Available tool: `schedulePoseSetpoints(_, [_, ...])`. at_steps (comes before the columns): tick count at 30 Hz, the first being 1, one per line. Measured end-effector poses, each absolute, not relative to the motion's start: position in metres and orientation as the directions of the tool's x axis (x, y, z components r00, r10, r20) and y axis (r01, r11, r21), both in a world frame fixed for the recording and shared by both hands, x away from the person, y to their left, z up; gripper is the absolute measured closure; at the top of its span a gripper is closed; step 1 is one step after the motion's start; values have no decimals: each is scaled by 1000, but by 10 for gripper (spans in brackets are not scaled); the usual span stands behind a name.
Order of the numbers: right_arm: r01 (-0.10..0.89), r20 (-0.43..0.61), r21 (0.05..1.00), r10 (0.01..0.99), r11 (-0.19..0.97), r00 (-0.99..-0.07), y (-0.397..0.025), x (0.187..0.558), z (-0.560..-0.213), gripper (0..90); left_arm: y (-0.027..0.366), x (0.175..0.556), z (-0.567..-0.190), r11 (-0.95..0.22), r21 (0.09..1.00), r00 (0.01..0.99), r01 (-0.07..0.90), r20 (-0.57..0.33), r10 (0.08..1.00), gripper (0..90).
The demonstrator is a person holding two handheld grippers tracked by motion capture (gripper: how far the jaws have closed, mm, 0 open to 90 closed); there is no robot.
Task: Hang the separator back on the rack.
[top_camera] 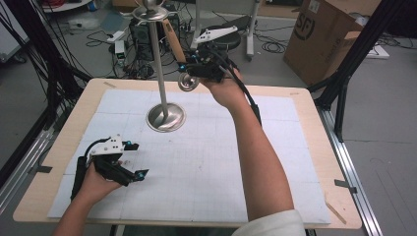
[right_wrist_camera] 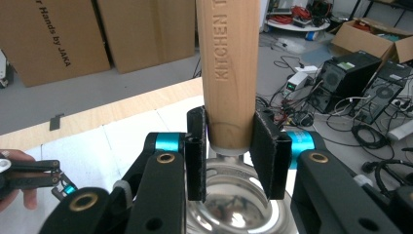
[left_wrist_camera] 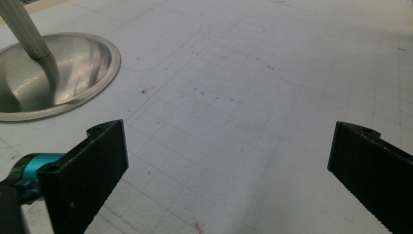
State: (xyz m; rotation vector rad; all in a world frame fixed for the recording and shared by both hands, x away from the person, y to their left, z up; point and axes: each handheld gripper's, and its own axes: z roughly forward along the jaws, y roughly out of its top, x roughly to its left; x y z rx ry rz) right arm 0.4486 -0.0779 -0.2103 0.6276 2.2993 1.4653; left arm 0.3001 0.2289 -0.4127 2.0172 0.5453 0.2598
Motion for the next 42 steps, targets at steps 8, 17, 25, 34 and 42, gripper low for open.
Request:
schedulePoseSetpoints(8, [189,-46,906,533,378,-845,-67,453,-214,690,229,300,-413,-407,872,875,272,-49,481,17])
schedulePoseSetpoints(17, [197,-40,906,539,375,-841,-74,450,-210,588,228,299,-414,-412,869,876,274,-49,479,17])
schedulePoseSetpoints(25, [184,-55,908,543,376,-838,-92,438,-210,583,228,299,-414,-411,870,877,272,-49,478,17])
schedulePoseSetpoints(34, [172,-72,907,545,384,-836,-114,419,-213,528,229,299,-412,-405,873,876,271,-50,479,17])
schedulePoseSetpoints(42, [159,-90,905,542,395,-835,-135,405,-221,501,230,299,-413,-395,877,874,274,-56,483,17])
